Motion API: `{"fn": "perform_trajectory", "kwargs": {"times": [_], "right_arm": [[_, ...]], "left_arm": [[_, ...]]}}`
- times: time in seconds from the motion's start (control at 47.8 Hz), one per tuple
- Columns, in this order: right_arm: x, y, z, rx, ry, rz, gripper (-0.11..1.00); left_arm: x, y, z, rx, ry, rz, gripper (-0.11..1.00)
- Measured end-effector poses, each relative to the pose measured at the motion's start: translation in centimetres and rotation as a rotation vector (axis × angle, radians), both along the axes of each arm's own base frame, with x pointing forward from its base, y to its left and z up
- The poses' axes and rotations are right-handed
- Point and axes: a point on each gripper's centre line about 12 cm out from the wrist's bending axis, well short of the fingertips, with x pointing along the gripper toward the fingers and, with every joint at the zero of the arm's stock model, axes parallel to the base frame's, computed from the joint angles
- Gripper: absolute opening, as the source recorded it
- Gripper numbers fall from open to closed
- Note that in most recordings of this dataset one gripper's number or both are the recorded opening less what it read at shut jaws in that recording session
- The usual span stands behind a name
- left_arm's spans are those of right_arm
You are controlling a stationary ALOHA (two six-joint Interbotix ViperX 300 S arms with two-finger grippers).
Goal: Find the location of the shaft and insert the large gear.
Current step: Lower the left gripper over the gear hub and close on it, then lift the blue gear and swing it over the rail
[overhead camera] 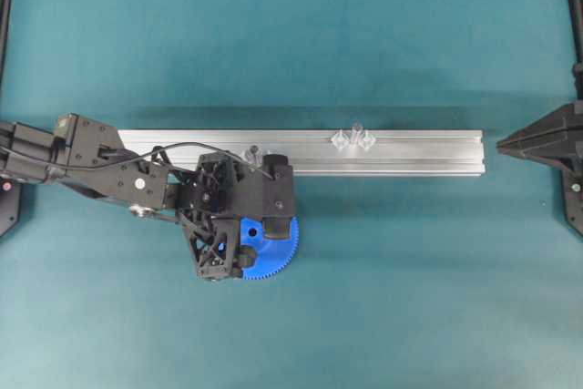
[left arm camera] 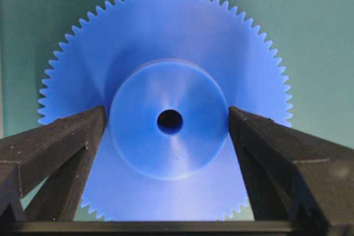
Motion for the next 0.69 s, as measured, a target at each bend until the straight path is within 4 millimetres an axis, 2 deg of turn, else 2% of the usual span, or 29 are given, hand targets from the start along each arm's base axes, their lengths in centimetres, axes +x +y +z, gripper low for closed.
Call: {"fn": "perform_trajectory", "kwargs": {"times": [0.439,0.544,0.628,0.69], "right_arm": [[-0.03,0.00,-0.08,0.000,0.000,0.000,0.00],[-0.09,-0.03,-0.05,-0.002,-0.009,-0.002,0.00],[-0.15,0.00,-0.08,-0.002,-0.017,0.000,0.00],[-0.20,0.00,-0.05,-0.003,-0.021,0.000,0.00]], "left_arm": [[0.17,-0.02,0.13,-0.007,0.004,0.010,0.92],[0.26,-0.03,0.16,-0.008,0.002,0.011,0.85],[0.32,-0.22,0.26,-0.005,-0.001,0.003,0.73],[0.41,-0.23,0.35,-0.005,-0.004,0.002,0.72]]}}
